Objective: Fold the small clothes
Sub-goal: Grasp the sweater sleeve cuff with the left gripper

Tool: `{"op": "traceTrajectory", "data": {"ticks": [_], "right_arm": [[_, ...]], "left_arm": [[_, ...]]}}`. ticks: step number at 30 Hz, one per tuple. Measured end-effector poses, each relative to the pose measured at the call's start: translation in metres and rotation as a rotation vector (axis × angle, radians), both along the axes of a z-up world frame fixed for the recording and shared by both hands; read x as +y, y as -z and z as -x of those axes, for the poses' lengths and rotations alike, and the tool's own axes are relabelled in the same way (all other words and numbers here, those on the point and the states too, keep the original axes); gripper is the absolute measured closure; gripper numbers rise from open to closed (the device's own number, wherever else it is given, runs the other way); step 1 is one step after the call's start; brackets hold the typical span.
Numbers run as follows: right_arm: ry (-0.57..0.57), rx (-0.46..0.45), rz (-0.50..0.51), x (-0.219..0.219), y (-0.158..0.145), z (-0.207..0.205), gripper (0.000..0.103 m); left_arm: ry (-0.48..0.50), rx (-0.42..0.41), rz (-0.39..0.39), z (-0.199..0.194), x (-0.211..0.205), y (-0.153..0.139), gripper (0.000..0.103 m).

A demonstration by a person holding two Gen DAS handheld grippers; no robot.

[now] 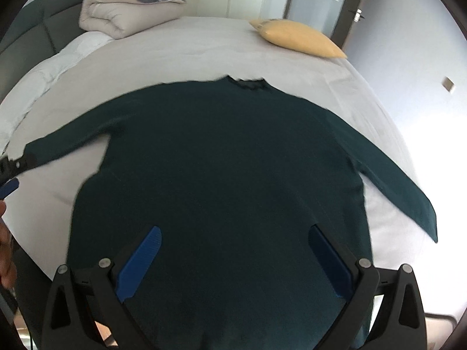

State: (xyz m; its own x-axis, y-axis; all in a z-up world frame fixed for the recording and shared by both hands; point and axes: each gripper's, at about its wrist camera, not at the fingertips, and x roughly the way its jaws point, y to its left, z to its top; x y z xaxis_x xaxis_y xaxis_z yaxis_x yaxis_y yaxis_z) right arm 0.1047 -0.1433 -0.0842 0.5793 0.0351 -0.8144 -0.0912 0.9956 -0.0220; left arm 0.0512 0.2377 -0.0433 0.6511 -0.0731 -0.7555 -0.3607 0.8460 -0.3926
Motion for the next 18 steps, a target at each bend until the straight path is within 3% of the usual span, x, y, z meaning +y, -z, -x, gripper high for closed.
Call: {"op": "traceTrajectory", "data": {"ticks": [3, 6, 8, 12, 18], "right_arm": [[-0.063, -0.021, -0.025, 0.019, -0.009, -0.016, 0.0], [-0.116, -0.038, -0.068, 0.039, -0.018, -0.029, 0.0], [-0.142, -0.036, -0.105, 0.047, -0.02, -0.036, 0.0], [-0.179, -0.024, -0.162, 0.061, -0.02, -0.042, 0.0], [-0.209, -0.012, -0.22, 0.07, -0.015, -0.044, 0.0]], "left_arm": [[-0.102, -0.052, 0.024, -0.001, 0.043, 0.008, 0.0], [-0.136, -0.027, 0.071, -0.016, 0.082, 0.016, 0.0], [-0.179, -0.062, 0.152, -0.018, 0.11, 0.022, 0.0], [-0.304, -0.122, 0.443, -0.019, 0.169, 0.049, 0.0], [-0.388, -0.153, 0.676, -0.006, 0.214, 0.091, 0.0]]}}
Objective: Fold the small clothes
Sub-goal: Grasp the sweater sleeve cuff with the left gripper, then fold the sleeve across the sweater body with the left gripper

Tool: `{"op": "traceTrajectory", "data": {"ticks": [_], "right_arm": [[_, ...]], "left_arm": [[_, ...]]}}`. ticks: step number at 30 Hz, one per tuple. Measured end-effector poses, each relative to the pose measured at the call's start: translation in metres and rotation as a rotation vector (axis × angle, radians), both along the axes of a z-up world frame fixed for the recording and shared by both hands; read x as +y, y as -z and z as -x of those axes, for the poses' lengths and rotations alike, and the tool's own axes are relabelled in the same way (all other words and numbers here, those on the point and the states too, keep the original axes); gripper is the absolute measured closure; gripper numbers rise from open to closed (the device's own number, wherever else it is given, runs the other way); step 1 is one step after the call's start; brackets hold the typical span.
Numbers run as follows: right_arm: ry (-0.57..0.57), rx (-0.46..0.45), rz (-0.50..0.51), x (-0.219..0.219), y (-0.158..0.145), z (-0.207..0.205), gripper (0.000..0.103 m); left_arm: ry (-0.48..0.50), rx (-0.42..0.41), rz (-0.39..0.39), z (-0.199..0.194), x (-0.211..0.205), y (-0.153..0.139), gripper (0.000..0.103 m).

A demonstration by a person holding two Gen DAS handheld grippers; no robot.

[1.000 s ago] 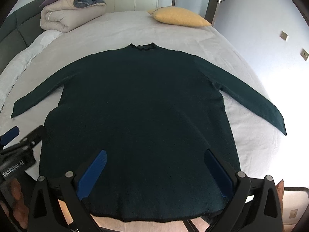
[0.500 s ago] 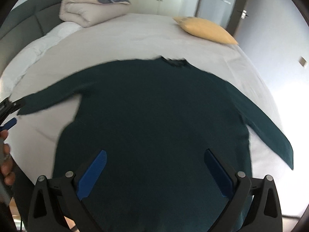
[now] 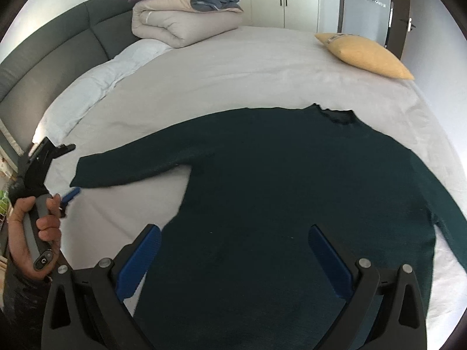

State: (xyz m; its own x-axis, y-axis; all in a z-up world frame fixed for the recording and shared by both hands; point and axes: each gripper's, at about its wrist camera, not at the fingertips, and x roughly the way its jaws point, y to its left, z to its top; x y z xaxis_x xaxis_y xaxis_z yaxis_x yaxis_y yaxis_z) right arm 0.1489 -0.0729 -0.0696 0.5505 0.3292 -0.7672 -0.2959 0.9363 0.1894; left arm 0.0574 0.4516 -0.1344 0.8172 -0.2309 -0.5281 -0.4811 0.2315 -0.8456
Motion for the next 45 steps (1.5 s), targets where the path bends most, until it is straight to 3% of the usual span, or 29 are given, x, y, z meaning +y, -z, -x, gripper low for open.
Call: {"op": "traceTrajectory", "data": {"ticks": [3, 9, 15, 18, 20, 22, 24, 26, 31, 35, 37, 41, 43, 45], "right_arm": [[-0.002, 0.019, -0.037, 0.002, 0.003, -0.003, 0.0], [-0.005, 0.014, -0.083, 0.0, 0.003, 0.0, 0.0], [-0.009, 0.008, -0.145, -0.005, 0.006, 0.006, 0.0], [-0.005, 0.006, -0.156, -0.009, 0.01, 0.008, 0.002], [0.0, 0.012, -0.169, -0.013, 0.012, 0.008, 0.005], [0.009, 0.016, -0.182, -0.019, 0.014, 0.009, 0.005], [0.023, 0.014, -0.198, -0.027, 0.016, 0.009, 0.005], [0.038, 0.015, -0.207, -0.035, 0.02, 0.01, 0.007], [0.103, 0.033, -0.262, -0.068, 0.028, 0.006, 0.01], [0.17, 0.034, -0.307, -0.102, 0.034, 0.003, 0.01], [0.206, 0.031, -0.325, -0.121, 0.036, 0.0, 0.011], [0.266, 0.026, -0.343, -0.156, 0.039, -0.013, 0.011], [0.266, 0.036, -0.347, -0.166, 0.041, -0.023, 0.011], [0.252, 0.05, -0.356, -0.172, 0.043, -0.035, 0.011]], "left_arm": [[-0.05, 0.032, 0.047, 0.004, -0.006, 0.024, 0.0], [-0.162, 0.009, 0.133, 0.008, -0.004, 0.053, 0.0], [-0.199, -0.008, 0.163, -0.009, -0.001, 0.06, 0.003], [-0.213, -0.028, 0.191, -0.014, -0.002, 0.06, 0.03], [-0.218, -0.038, 0.23, -0.014, -0.004, 0.065, 0.057], [-0.217, -0.03, 0.238, -0.017, -0.004, 0.07, 0.072], [-0.232, -0.024, 0.22, -0.016, -0.003, 0.07, 0.079], [-0.225, -0.011, 0.156, -0.02, -0.005, 0.062, 0.092], [-0.066, -0.037, -0.116, -0.062, -0.04, -0.003, 0.094], [0.159, -0.056, -0.417, -0.114, -0.115, -0.057, 0.094], [0.338, -0.066, -0.634, -0.142, -0.183, -0.077, 0.094], [0.592, -0.077, -0.991, -0.161, -0.308, -0.074, 0.095], [0.681, -0.064, -1.165, -0.155, -0.362, -0.052, 0.095], [0.742, -0.048, -1.27, -0.14, -0.399, -0.027, 0.095]]}}
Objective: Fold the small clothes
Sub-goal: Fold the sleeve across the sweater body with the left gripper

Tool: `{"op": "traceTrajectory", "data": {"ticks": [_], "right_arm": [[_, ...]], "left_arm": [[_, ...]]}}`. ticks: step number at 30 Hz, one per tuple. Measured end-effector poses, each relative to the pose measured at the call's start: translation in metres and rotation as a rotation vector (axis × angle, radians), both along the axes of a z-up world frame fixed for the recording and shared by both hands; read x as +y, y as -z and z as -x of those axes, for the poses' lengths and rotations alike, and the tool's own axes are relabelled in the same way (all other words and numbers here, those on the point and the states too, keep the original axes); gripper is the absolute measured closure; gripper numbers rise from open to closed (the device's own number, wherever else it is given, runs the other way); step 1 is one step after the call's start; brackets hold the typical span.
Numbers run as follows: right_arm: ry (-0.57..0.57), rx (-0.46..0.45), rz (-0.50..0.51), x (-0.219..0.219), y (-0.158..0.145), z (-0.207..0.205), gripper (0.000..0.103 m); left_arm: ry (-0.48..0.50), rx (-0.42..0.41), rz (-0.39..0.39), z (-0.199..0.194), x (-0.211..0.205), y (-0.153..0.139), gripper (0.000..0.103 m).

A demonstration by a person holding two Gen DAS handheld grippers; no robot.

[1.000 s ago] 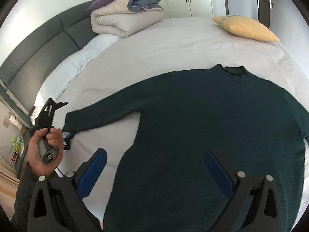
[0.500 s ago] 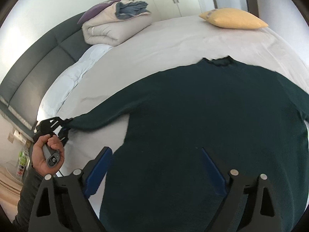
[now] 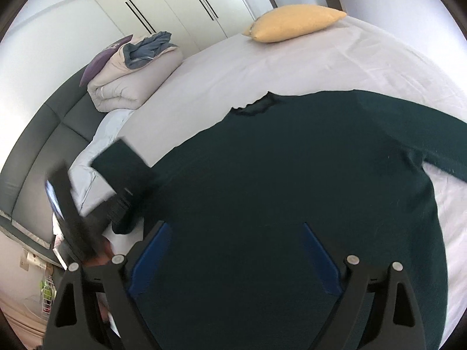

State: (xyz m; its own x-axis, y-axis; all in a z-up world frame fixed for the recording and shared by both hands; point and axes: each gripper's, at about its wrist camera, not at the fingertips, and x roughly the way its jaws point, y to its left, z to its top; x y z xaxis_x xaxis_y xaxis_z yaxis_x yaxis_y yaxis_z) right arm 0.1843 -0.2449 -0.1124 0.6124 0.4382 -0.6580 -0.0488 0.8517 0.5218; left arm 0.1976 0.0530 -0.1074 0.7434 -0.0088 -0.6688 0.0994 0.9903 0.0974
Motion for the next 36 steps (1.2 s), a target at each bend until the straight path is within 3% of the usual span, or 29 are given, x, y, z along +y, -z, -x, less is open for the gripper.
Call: {"op": "traceTrajectory", "data": {"ticks": [5, 9, 11, 13, 16, 20, 28, 31, 33, 36], "right_arm": [[-0.048, 0.052, -0.103, -0.003, 0.014, -0.043, 0.011], [-0.105, 0.119, -0.213, 0.013, 0.031, -0.078, 0.01], [-0.166, 0.167, -0.285, 0.025, 0.042, -0.094, 0.011], [-0.157, 0.236, -0.291, 0.033, 0.053, -0.104, 0.01], [-0.171, 0.305, -0.378, 0.044, 0.069, -0.112, 0.01], [-0.195, 0.356, -0.425, 0.061, 0.082, -0.115, 0.014], [-0.181, 0.321, -0.387, 0.082, 0.083, -0.121, 0.017], [-0.193, 0.287, -0.369, 0.089, 0.084, -0.124, 0.031], [-0.22, 0.279, -0.34, 0.094, 0.084, -0.126, 0.052], [-0.239, 0.249, -0.263, 0.099, 0.08, -0.124, 0.07]], "left_arm": [[0.071, -0.02, -0.214, 0.019, -0.033, 0.044, 0.095], [0.114, -0.046, -0.307, 0.027, -0.041, 0.06, 0.095], [0.123, -0.05, -0.316, 0.031, -0.052, 0.066, 0.095], [0.12, -0.052, -0.313, 0.027, -0.054, 0.071, 0.095], [0.111, -0.058, -0.296, 0.028, -0.048, 0.071, 0.095], [0.088, -0.073, -0.248, 0.041, -0.047, 0.053, 0.095], [0.054, -0.123, -0.151, 0.048, -0.03, 0.033, 0.095], [0.047, -0.132, -0.136, 0.05, -0.026, 0.028, 0.095], [0.041, -0.132, -0.129, 0.051, -0.025, 0.026, 0.095], [0.025, -0.114, -0.117, 0.049, -0.022, 0.024, 0.095]]}}
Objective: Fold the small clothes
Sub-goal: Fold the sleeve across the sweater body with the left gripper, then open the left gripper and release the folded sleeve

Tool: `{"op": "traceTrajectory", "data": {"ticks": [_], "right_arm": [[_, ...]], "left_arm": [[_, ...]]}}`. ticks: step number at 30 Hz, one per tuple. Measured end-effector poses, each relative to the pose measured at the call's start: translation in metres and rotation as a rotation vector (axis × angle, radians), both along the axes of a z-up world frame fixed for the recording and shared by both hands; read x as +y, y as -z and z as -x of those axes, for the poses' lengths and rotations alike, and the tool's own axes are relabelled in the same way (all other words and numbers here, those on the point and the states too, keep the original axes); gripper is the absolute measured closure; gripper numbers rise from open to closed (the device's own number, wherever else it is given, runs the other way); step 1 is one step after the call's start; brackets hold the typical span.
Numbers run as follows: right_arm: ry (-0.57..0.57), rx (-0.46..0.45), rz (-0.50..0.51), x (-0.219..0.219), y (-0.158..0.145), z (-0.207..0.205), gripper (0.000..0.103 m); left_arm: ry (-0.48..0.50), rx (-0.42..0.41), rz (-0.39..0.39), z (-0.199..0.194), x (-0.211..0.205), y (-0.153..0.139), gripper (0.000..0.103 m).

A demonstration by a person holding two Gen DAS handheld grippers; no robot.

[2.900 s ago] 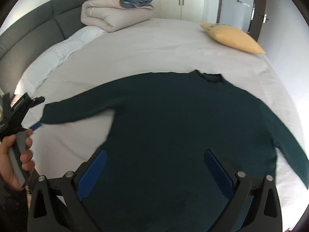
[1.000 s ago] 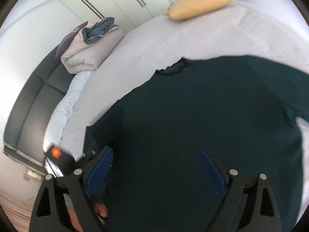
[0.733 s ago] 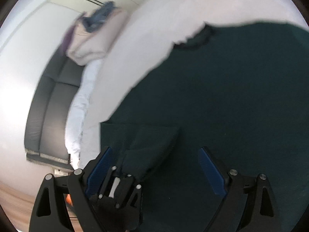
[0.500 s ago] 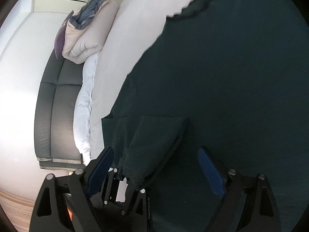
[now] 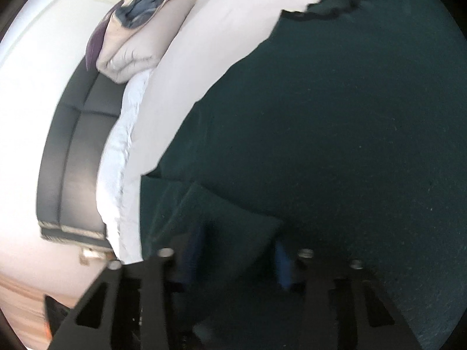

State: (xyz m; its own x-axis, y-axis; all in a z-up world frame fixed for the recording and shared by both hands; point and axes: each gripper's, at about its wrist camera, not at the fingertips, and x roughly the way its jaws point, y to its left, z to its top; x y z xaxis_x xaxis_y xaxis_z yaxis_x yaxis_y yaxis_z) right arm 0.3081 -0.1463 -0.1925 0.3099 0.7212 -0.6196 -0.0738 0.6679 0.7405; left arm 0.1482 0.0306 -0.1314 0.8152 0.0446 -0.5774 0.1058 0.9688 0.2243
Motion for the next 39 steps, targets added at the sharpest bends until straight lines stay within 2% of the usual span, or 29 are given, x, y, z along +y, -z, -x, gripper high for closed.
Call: {"op": "traceTrajectory", "data": {"ticks": [1, 3, 10, 15, 19, 22, 26, 28, 32, 35, 39], "right_arm": [[0.001, -0.027, 0.031, 0.0, -0.004, 0.001, 0.073], [0.007, -0.069, 0.063, -0.001, -0.013, 0.0, 0.087], [0.052, -0.207, 0.127, -0.016, -0.048, -0.001, 0.091], [0.13, -0.231, 0.152, -0.048, -0.058, -0.006, 0.092], [0.18, -0.235, 0.204, -0.087, -0.055, -0.015, 0.092], [0.24, -0.202, 0.216, -0.116, -0.047, -0.021, 0.092], [0.282, -0.167, 0.225, -0.146, -0.035, -0.023, 0.092], [0.288, -0.152, 0.227, -0.154, -0.028, -0.022, 0.092], [0.302, -0.131, 0.223, -0.16, -0.019, -0.018, 0.092], [0.311, -0.118, 0.225, -0.163, -0.018, -0.016, 0.092], [0.32, -0.119, 0.233, -0.17, -0.021, -0.014, 0.092]], "left_arm": [[-0.004, 0.009, 0.007, -0.001, 0.001, 0.0, 0.094], [-0.01, 0.042, 0.016, -0.004, 0.002, 0.001, 0.094], [0.011, 0.084, 0.054, -0.003, -0.003, -0.001, 0.089], [0.064, 0.15, 0.111, 0.007, -0.004, -0.004, 0.089], [0.096, 0.156, 0.189, 0.018, 0.012, -0.012, 0.089], [0.038, 0.154, 0.264, 0.011, 0.044, -0.019, 0.089], [-0.105, 0.142, 0.265, -0.015, 0.088, -0.025, 0.089], [-0.141, 0.135, 0.298, -0.029, 0.108, -0.03, 0.089], [-0.164, 0.166, 0.254, -0.059, 0.119, -0.036, 0.089], [-0.149, 0.192, 0.174, -0.077, 0.107, -0.035, 0.089], [-0.121, 0.226, 0.135, -0.093, 0.094, -0.028, 0.089]]}}
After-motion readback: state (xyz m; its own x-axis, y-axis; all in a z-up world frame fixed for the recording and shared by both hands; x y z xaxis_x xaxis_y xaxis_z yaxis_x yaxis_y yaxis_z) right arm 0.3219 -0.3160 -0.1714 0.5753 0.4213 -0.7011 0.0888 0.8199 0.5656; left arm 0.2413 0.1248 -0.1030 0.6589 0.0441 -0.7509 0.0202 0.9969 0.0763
